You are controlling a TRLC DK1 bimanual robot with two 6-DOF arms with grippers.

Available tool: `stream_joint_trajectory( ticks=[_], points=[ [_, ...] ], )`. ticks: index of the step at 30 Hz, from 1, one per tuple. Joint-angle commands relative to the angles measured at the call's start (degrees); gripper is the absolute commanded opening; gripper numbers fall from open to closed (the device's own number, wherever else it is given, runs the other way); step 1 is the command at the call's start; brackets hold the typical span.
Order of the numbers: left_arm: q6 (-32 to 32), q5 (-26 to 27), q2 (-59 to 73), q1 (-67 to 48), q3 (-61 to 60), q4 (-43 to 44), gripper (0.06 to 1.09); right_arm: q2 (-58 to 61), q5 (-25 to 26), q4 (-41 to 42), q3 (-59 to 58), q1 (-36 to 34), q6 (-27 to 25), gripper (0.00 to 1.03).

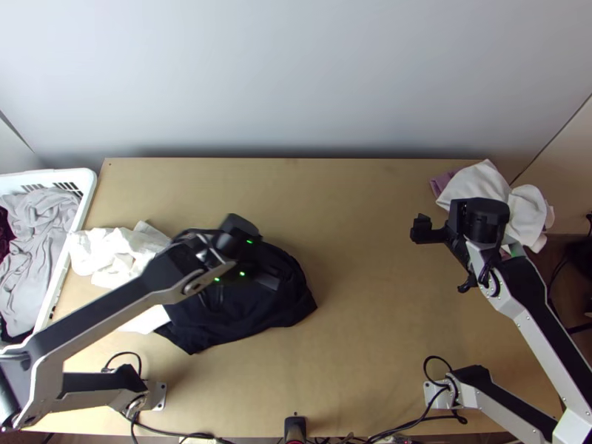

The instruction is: Fold the t-shirt

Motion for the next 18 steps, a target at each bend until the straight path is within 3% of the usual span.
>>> stream_joint_trajectory(
  ticks=[1, 12, 18],
  points=[
    [6.77, -1.41, -5.96, 8.17, -0.16, -4.53, 1.04, -0.04, -0.08, 3.17, -1.22, -0.29, 0.34, 0.99],
    [31.11, -0.89, -10.97, 48.86, -0.87, -10.15, 1.04, 1.63, -0.08, 4.84, -1.57, 0.59, 0.42, 0.99],
    [34.98, -0.89, -7.36, 62.05, -0.95, -9.28, 1.04, 2.60, -0.08, 5.28, -0.96, 1.29, 0.34, 0.99]
  ],
)
